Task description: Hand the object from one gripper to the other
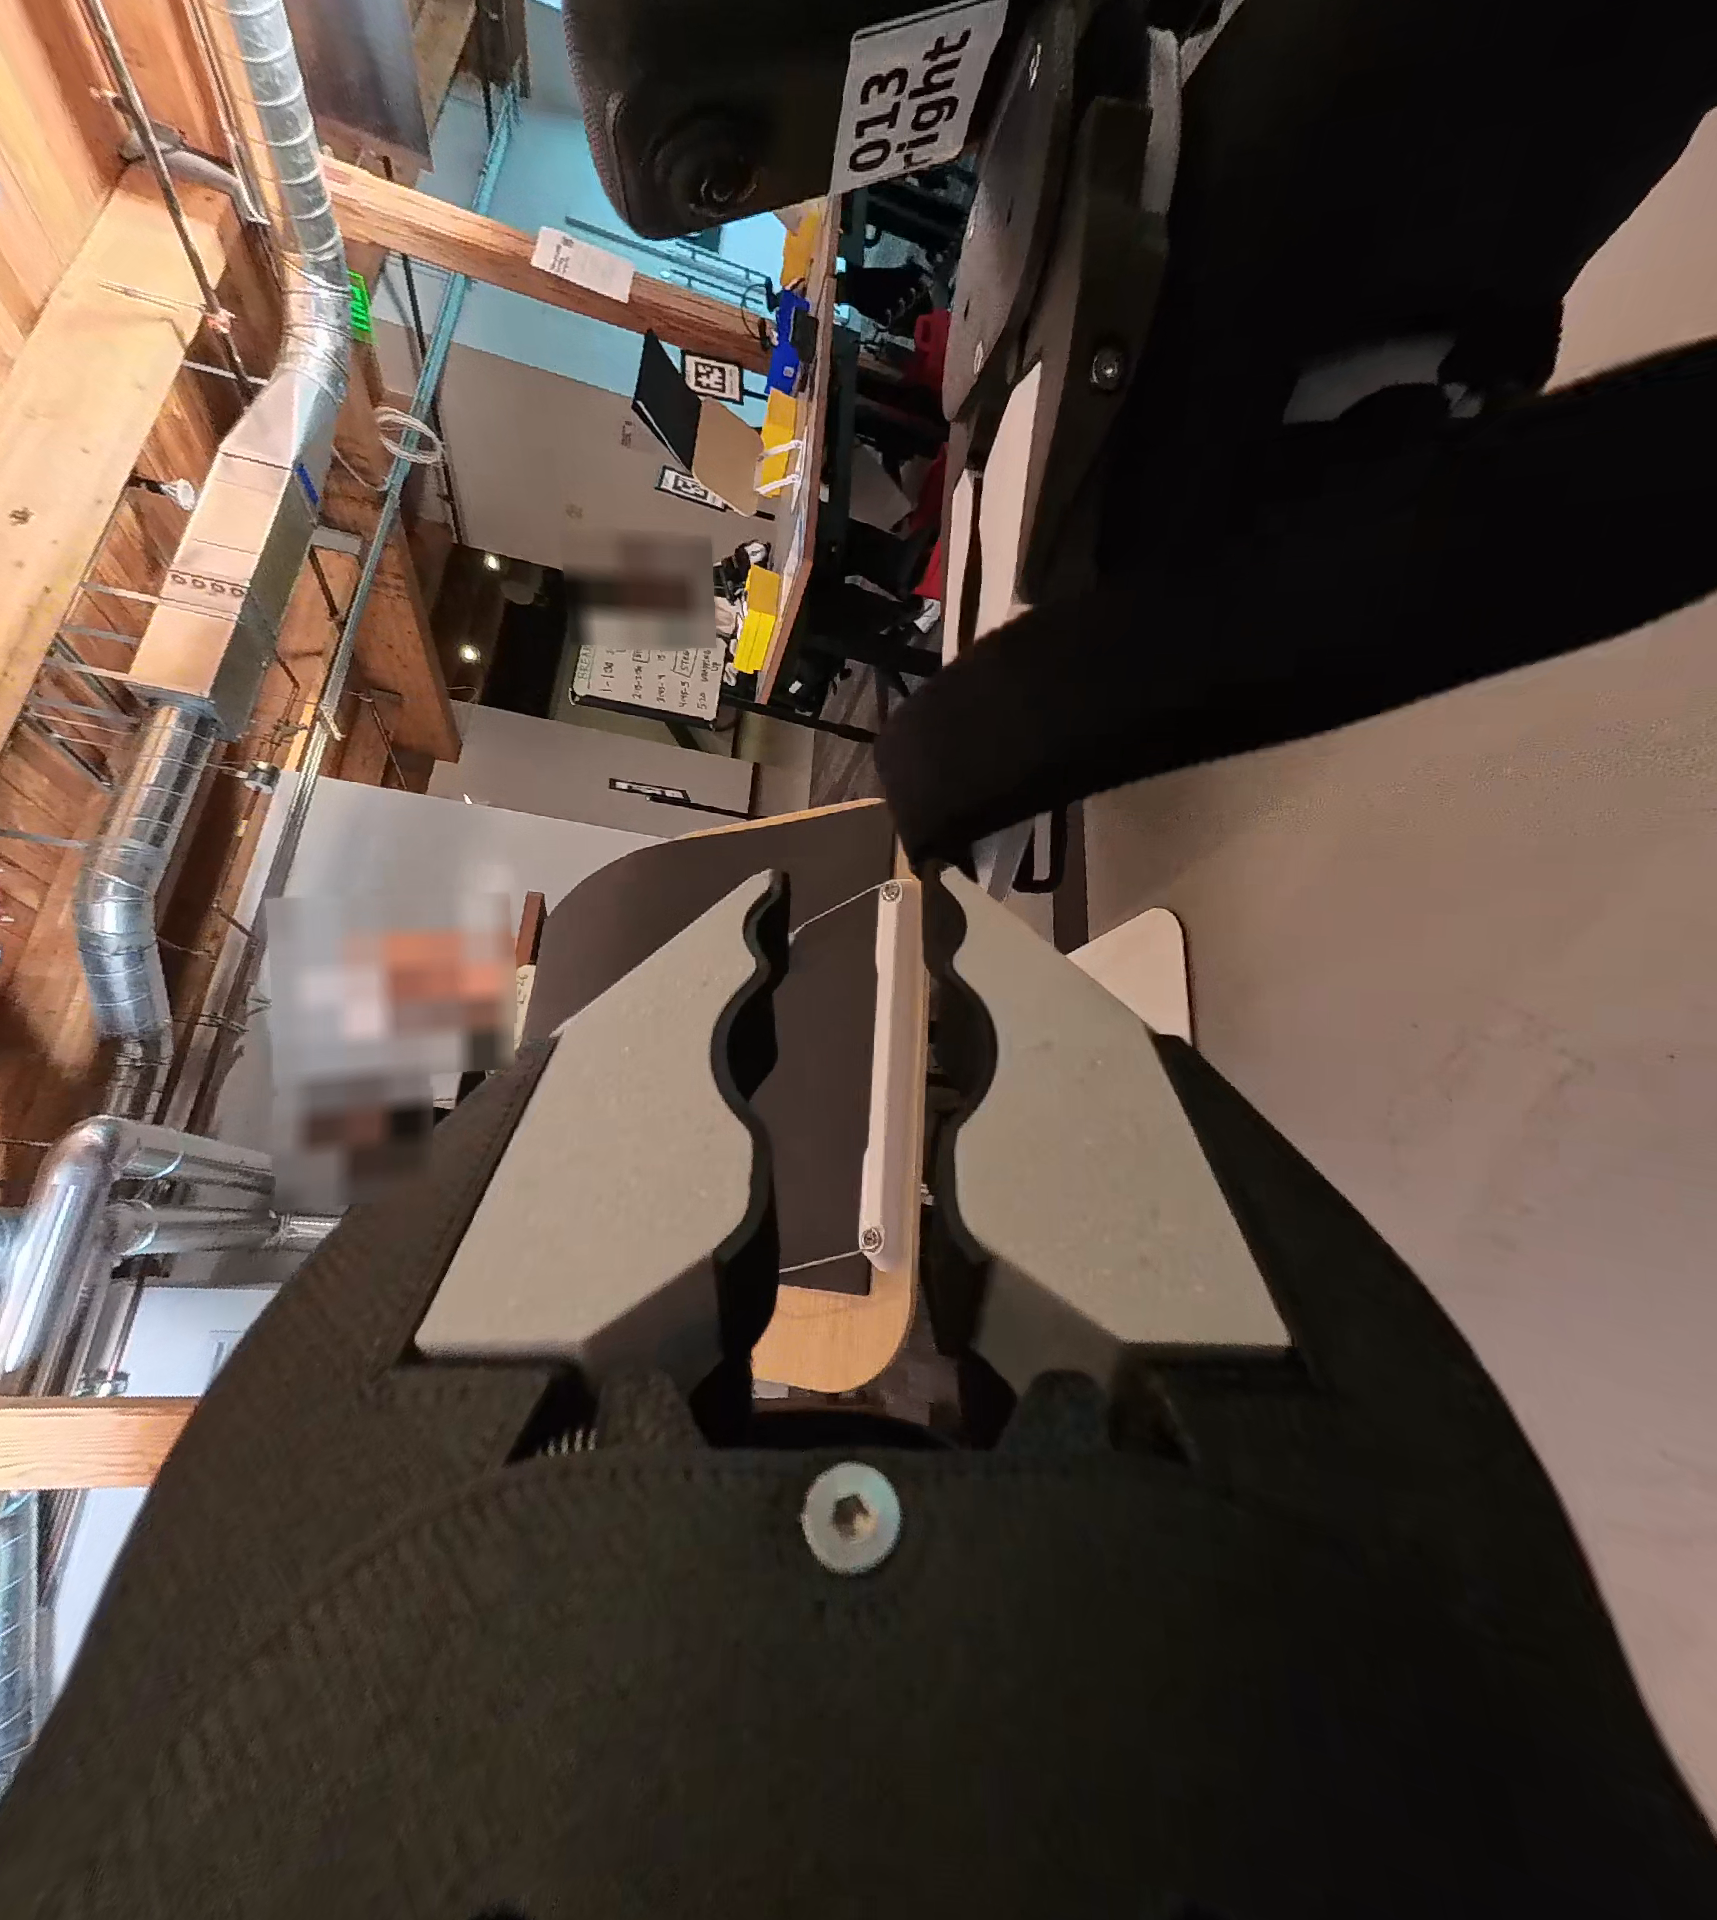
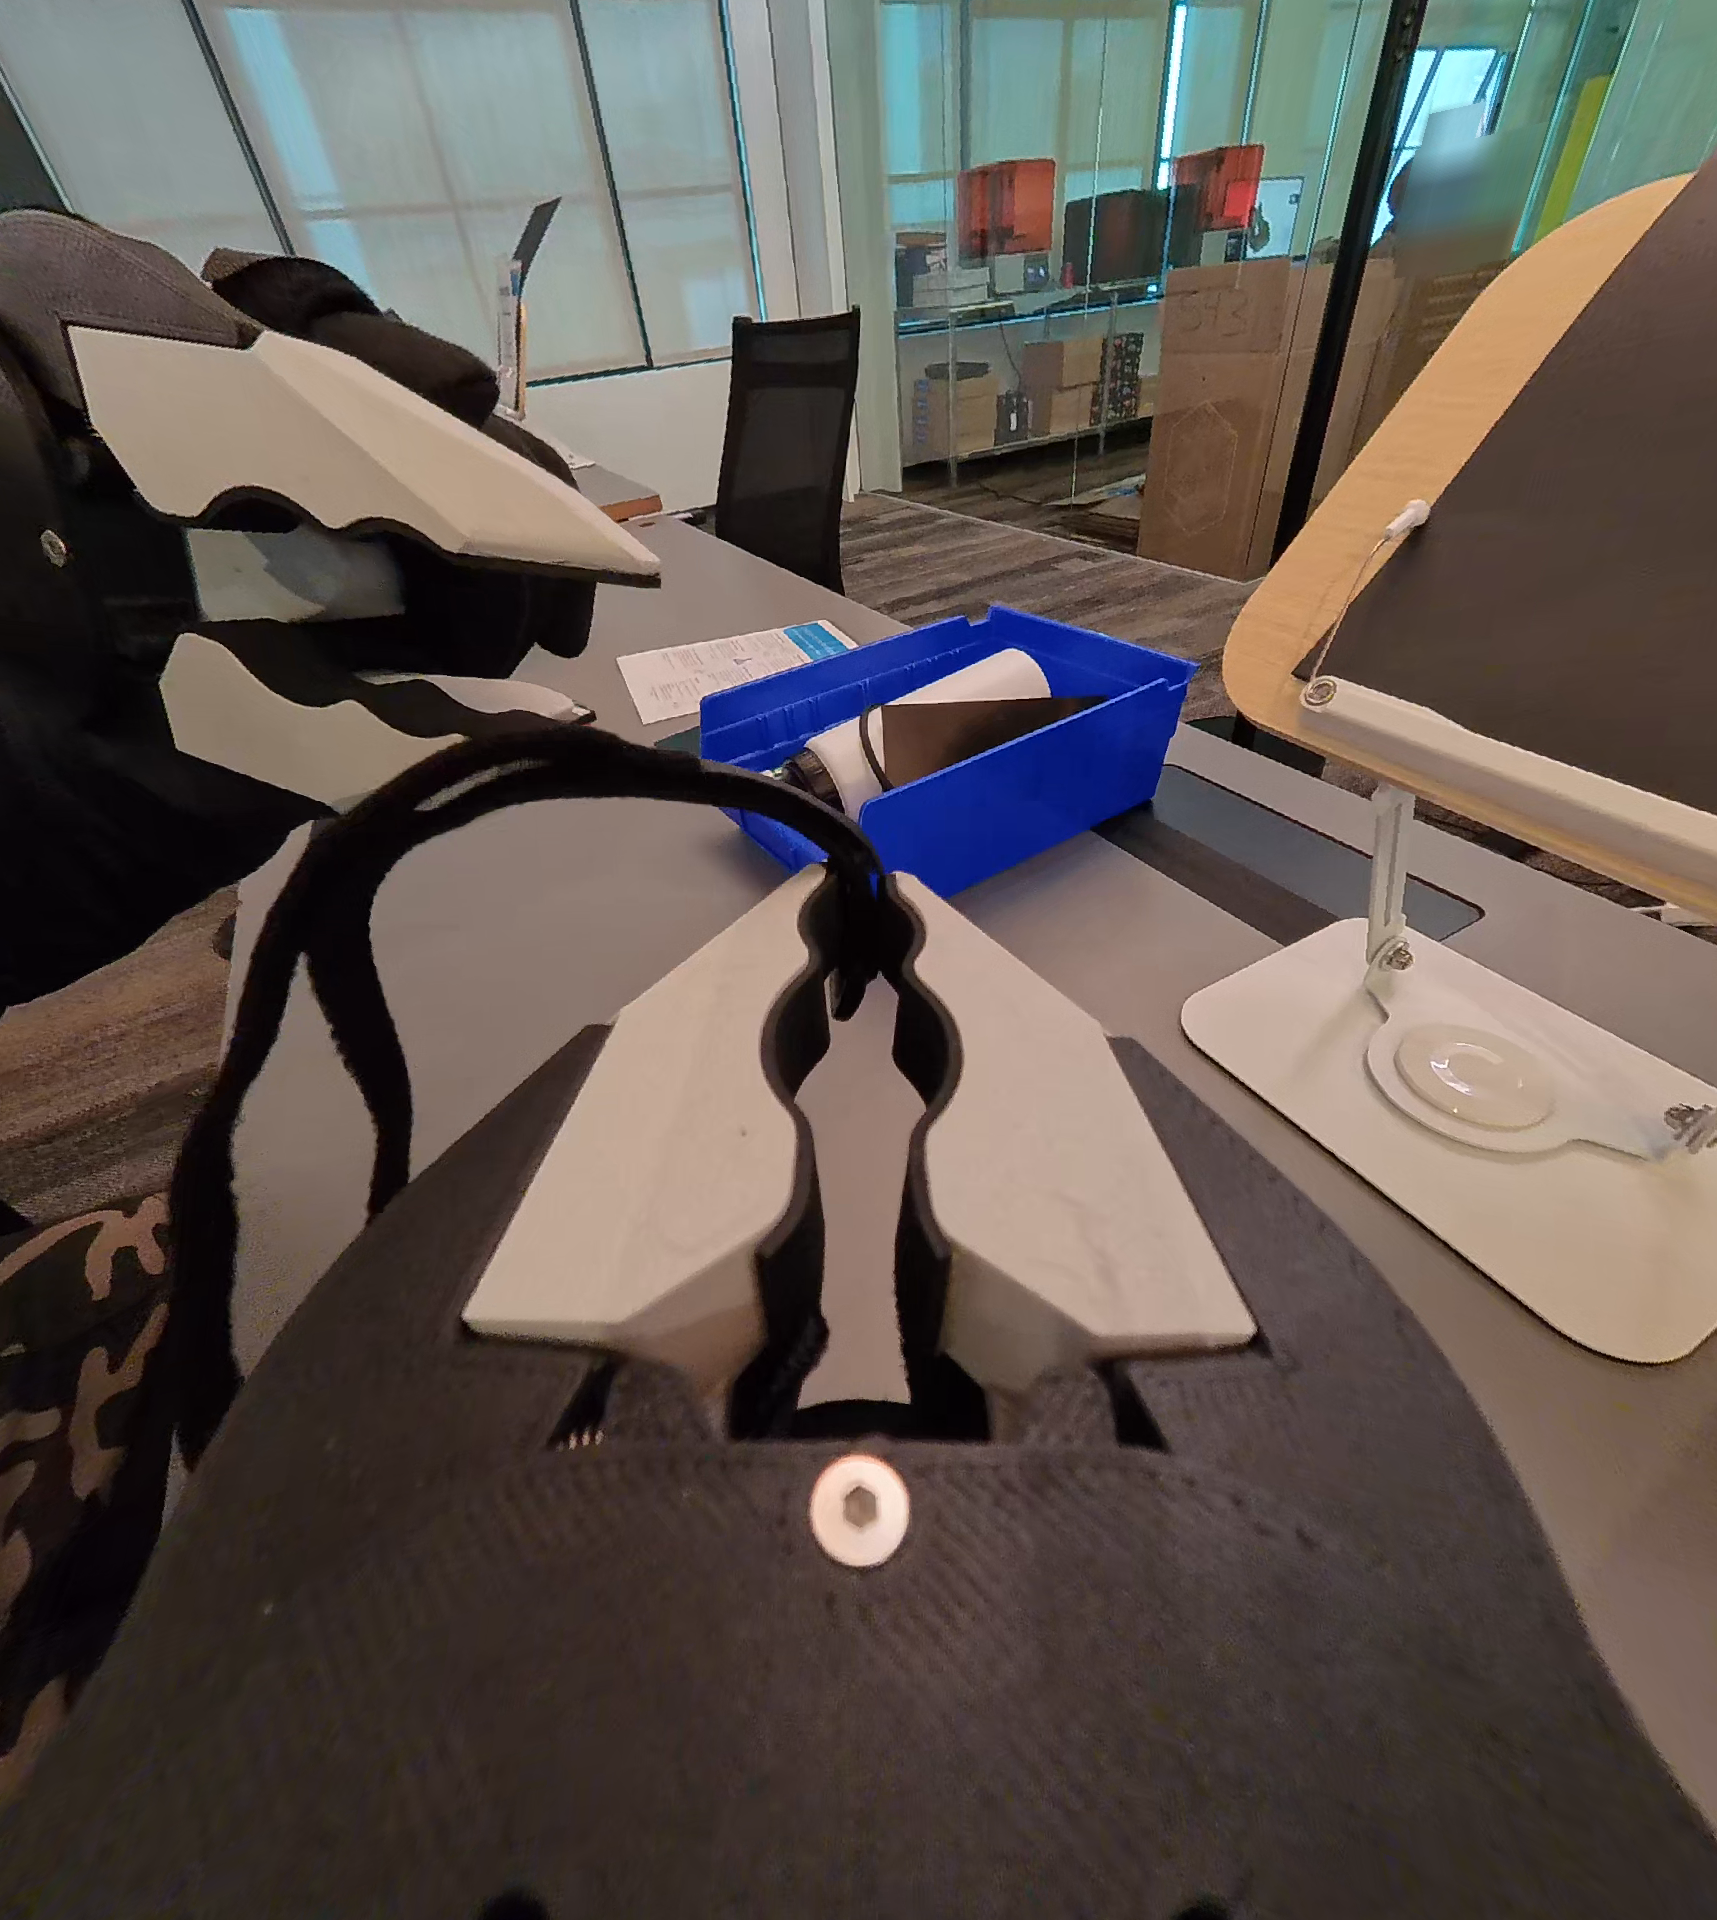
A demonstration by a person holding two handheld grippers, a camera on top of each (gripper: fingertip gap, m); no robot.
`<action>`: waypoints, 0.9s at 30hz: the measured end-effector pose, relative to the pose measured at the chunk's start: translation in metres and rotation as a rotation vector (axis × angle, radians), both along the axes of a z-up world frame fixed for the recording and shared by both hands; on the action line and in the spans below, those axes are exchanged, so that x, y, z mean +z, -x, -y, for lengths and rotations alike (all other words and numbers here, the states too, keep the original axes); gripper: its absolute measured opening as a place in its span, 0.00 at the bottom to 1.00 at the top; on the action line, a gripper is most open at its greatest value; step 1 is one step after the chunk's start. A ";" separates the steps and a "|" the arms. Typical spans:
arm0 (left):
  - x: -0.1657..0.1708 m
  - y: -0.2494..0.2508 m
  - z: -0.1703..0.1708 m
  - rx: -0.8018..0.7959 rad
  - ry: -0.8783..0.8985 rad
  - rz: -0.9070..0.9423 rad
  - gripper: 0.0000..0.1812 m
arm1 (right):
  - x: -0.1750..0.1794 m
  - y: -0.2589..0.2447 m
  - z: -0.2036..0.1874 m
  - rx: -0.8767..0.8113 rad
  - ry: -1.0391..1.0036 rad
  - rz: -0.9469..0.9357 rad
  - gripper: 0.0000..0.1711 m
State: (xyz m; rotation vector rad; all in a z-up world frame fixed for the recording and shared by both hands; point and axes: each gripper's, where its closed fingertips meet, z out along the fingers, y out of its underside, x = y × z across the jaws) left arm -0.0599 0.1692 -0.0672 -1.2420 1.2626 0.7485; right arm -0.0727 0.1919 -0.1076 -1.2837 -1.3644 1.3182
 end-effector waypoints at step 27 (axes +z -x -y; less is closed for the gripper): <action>-0.009 -0.002 -0.011 -0.027 0.138 0.182 0.00 | -0.012 0.002 0.014 0.051 -0.081 0.073 0.02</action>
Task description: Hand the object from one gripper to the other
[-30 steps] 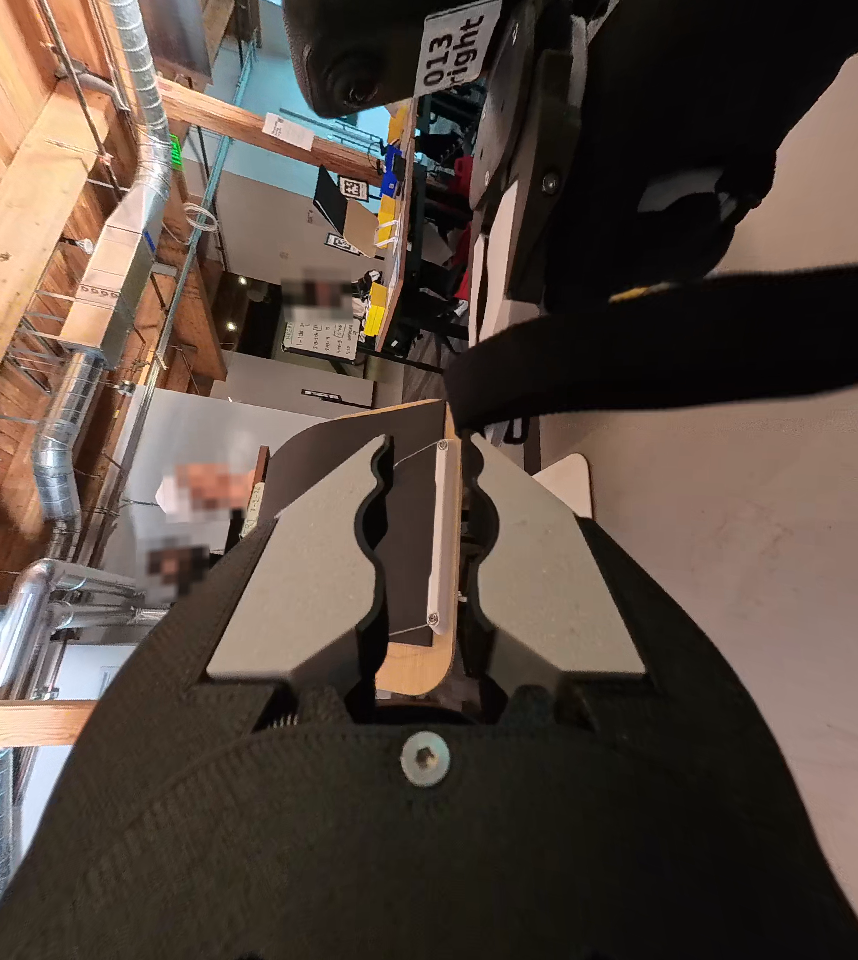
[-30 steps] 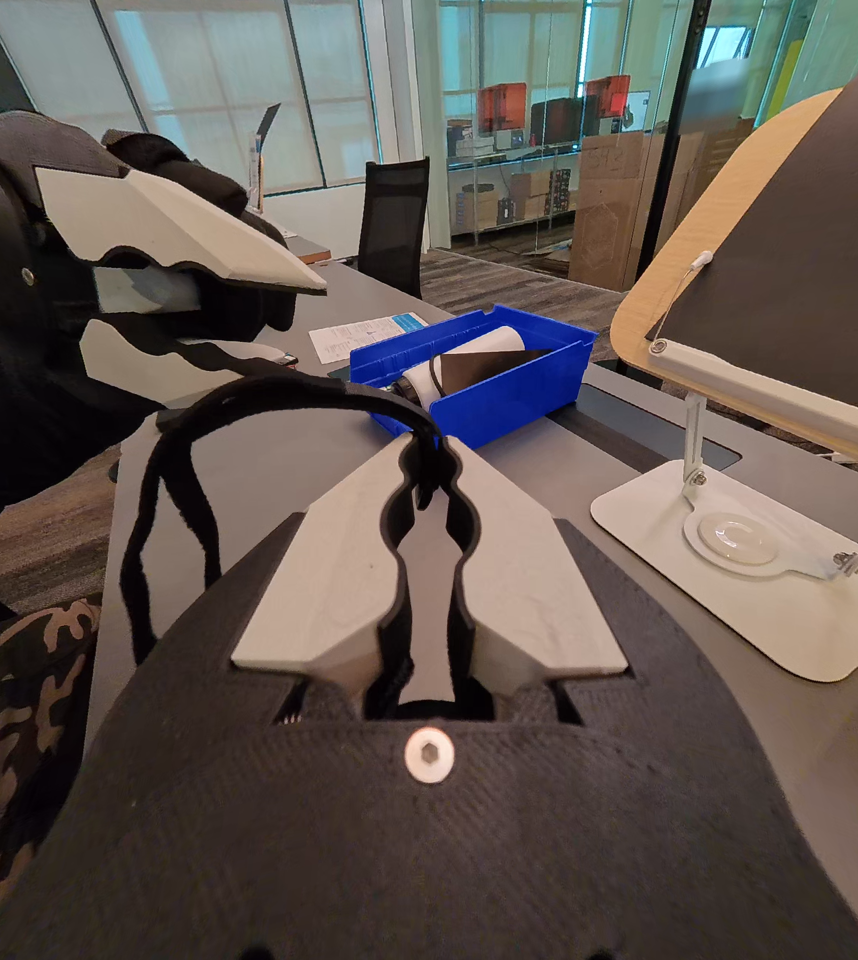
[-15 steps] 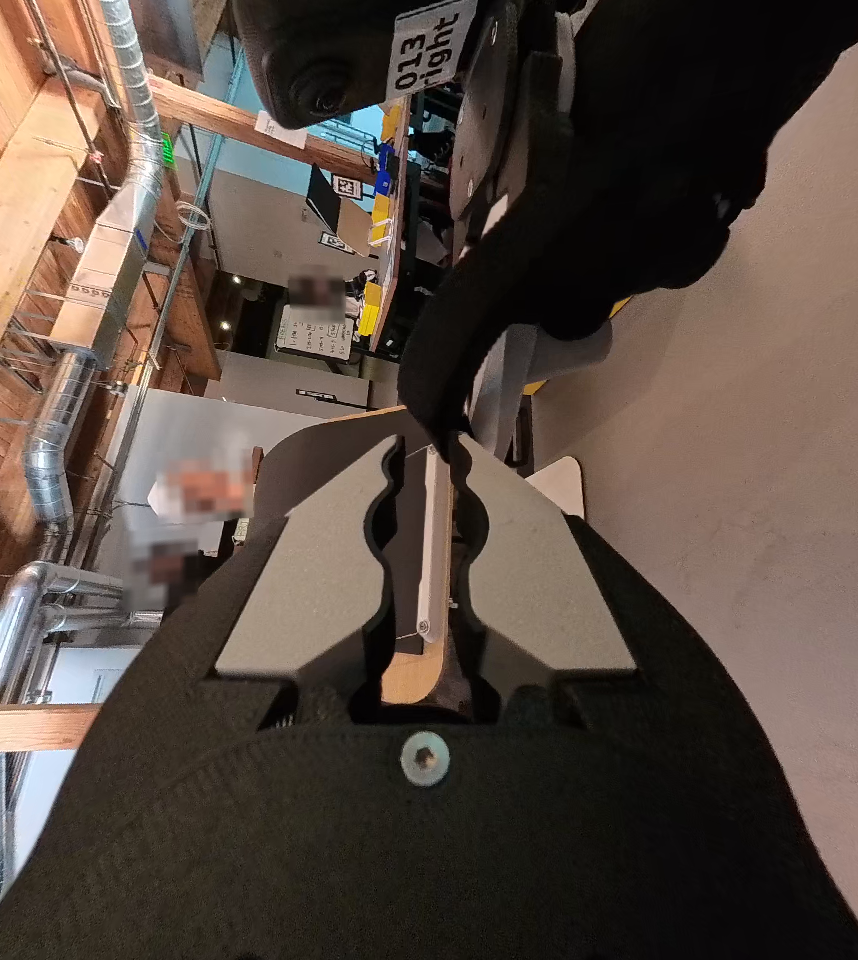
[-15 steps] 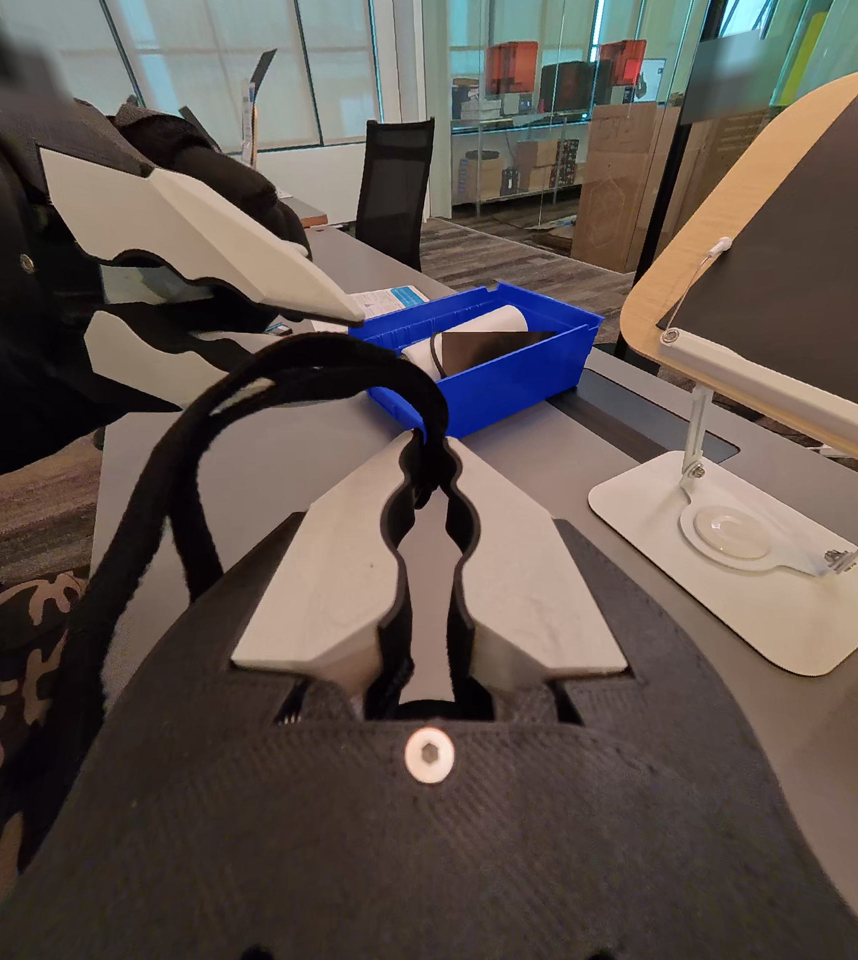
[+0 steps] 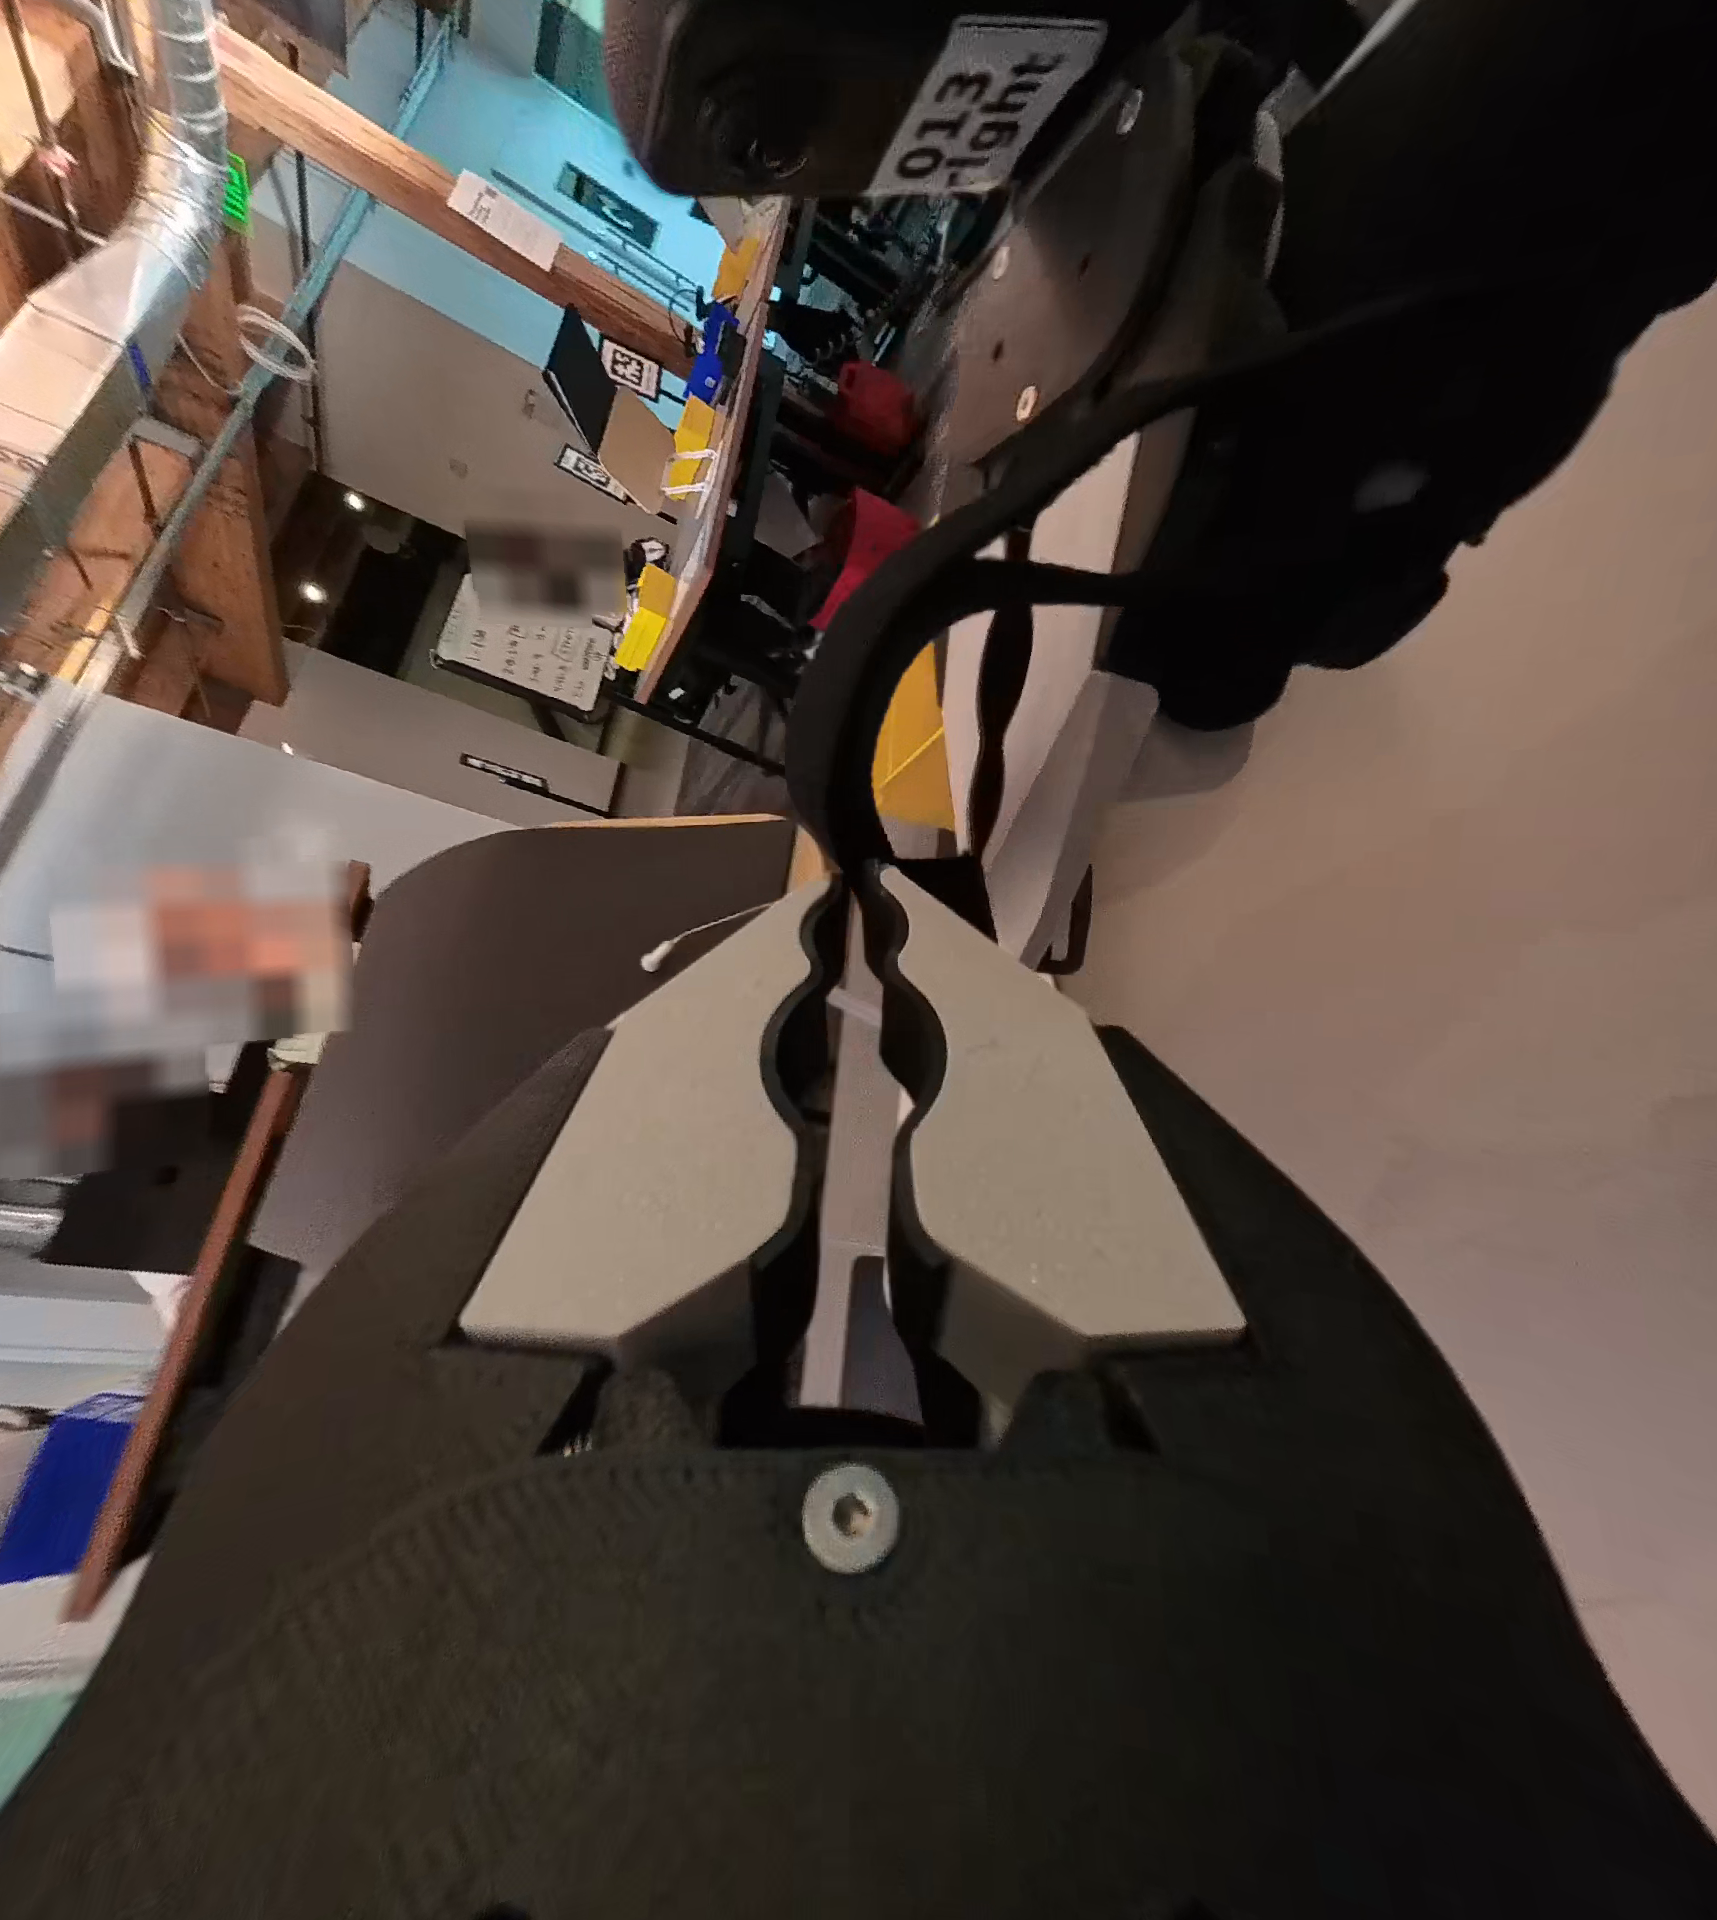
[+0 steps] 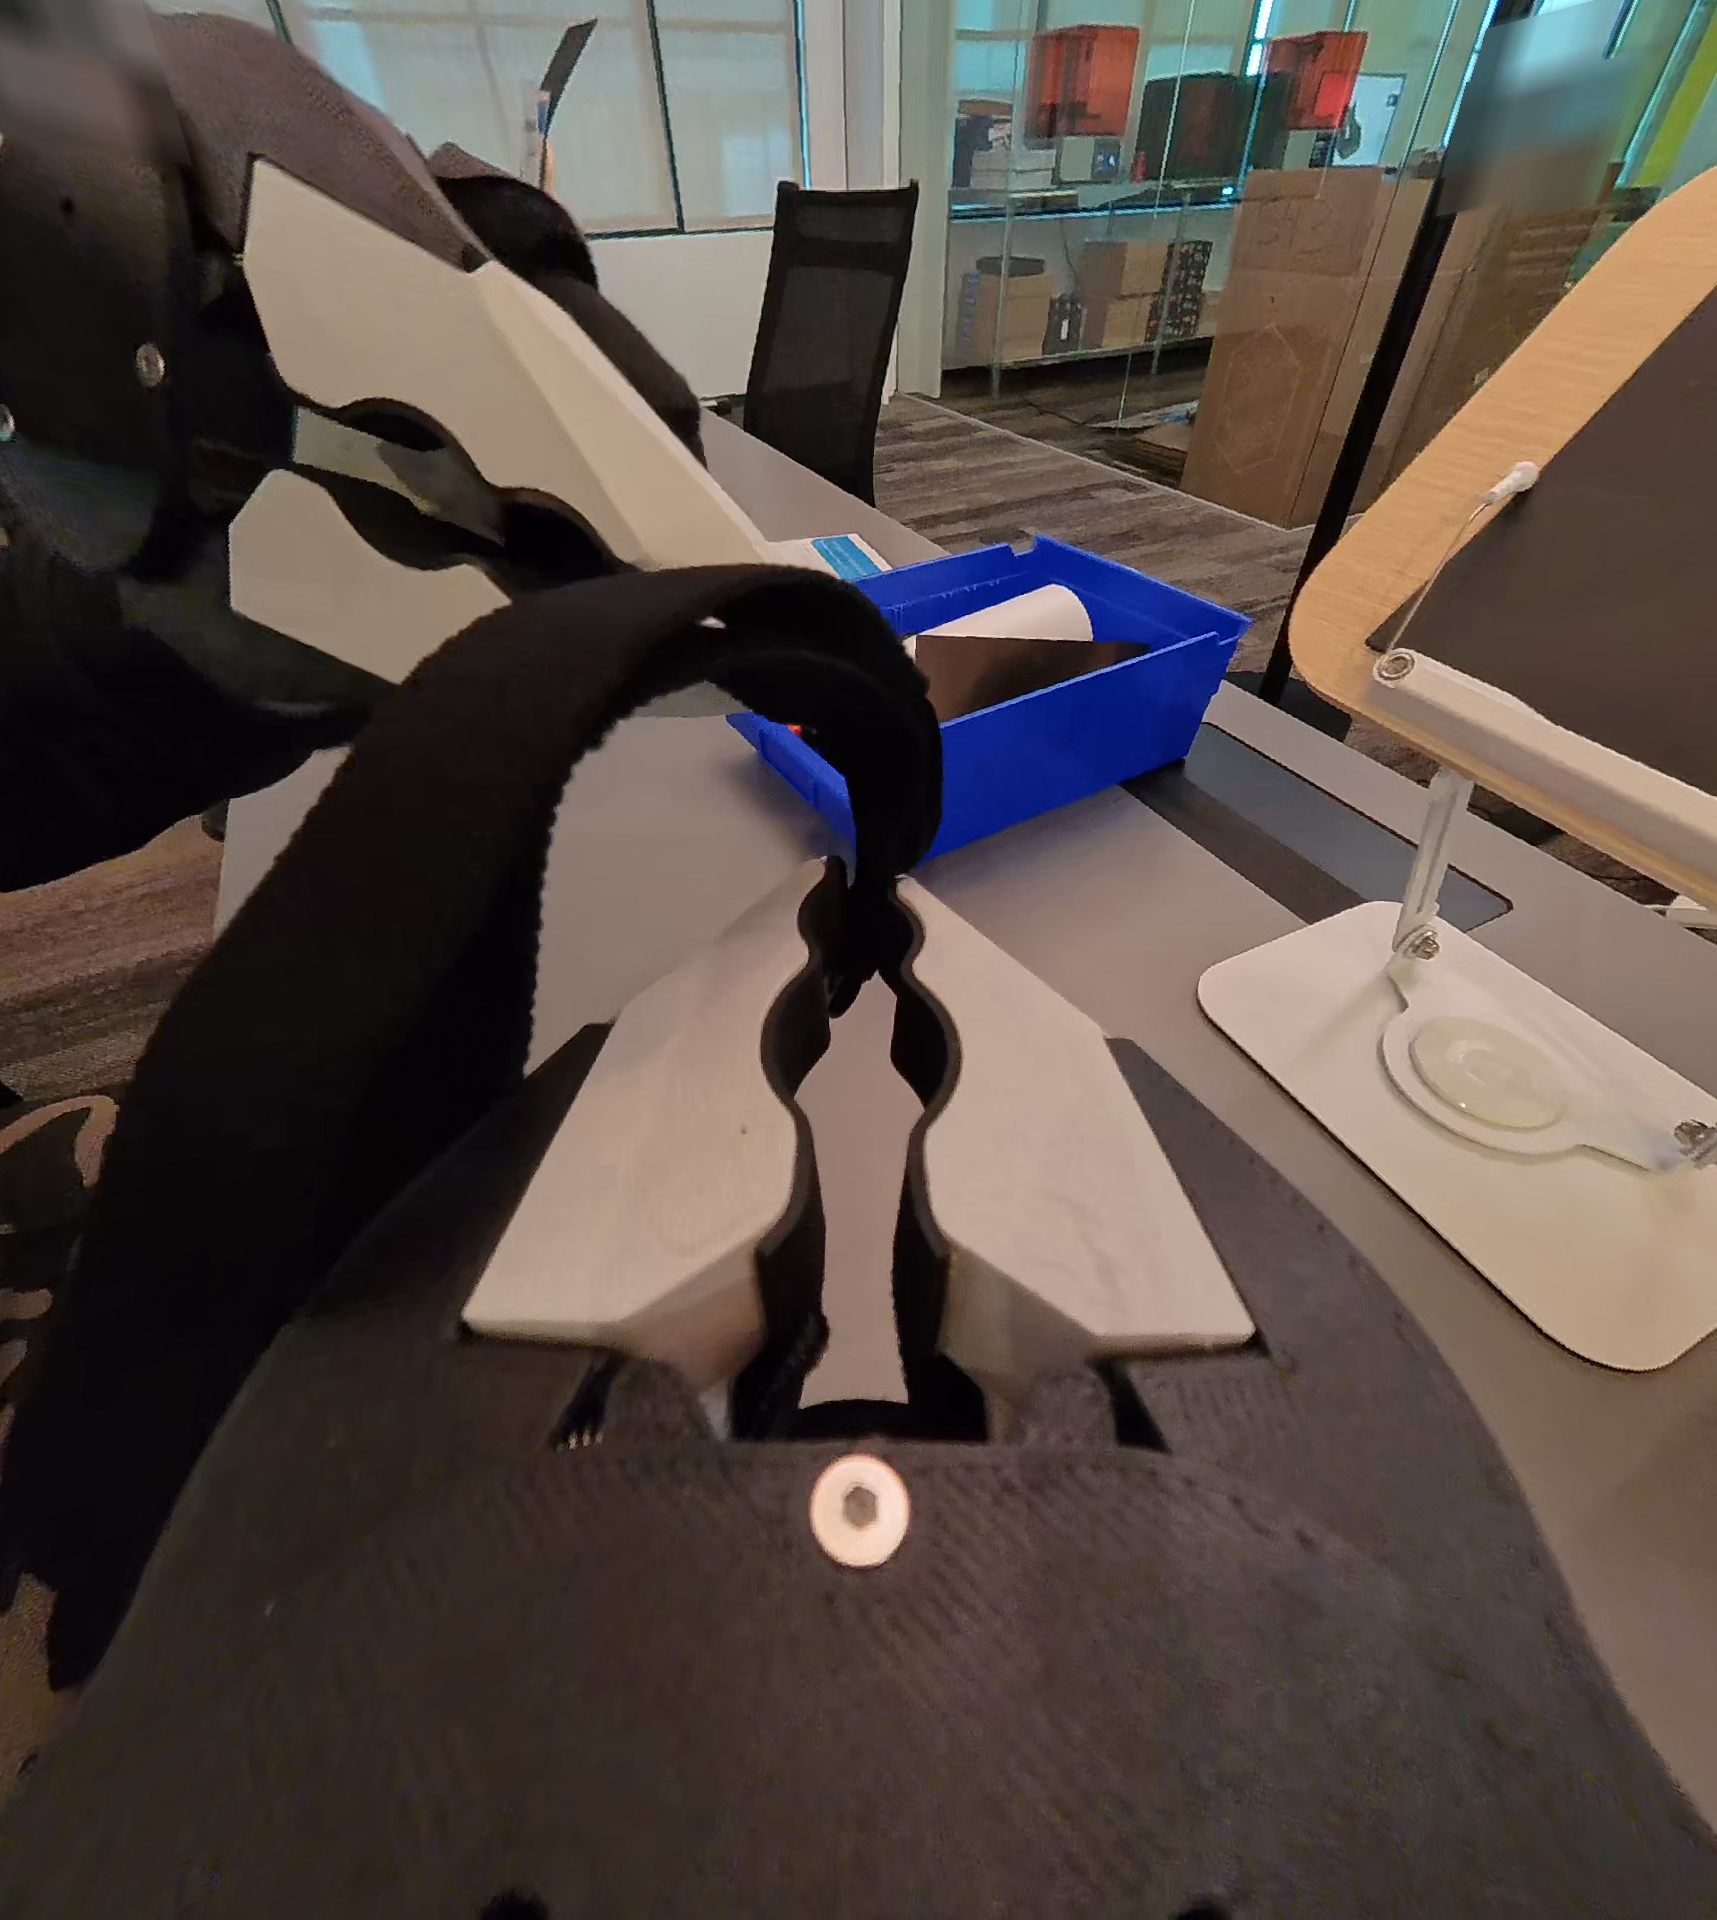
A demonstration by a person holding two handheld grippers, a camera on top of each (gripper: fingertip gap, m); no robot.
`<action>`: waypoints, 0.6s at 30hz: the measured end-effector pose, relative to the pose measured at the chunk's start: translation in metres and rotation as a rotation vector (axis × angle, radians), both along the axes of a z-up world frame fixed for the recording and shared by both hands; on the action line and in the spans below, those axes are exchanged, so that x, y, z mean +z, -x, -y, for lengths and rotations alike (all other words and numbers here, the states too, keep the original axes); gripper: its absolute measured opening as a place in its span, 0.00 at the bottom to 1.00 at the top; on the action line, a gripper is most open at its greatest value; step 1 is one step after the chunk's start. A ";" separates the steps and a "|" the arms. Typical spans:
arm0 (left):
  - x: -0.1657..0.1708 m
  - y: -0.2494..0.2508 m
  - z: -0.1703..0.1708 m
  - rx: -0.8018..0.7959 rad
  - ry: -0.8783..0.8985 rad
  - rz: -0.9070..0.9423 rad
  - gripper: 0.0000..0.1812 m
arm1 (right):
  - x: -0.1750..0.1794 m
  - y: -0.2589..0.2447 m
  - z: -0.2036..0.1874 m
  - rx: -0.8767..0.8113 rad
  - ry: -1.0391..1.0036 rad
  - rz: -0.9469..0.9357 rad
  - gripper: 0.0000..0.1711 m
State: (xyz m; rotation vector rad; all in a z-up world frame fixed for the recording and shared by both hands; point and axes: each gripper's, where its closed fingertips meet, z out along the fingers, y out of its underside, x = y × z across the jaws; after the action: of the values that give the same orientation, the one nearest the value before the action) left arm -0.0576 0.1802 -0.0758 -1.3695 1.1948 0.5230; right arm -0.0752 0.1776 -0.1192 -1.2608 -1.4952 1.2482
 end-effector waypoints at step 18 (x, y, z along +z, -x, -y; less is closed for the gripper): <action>0.002 0.025 -0.019 0.111 0.069 0.446 0.00 | 0.008 0.010 0.015 0.025 -0.019 -0.044 0.02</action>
State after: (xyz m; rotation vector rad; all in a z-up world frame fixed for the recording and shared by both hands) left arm -0.0831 0.1988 -0.0737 -1.5203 0.7824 0.2339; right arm -0.0852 0.1629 -0.1114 -1.1979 -1.4921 1.2669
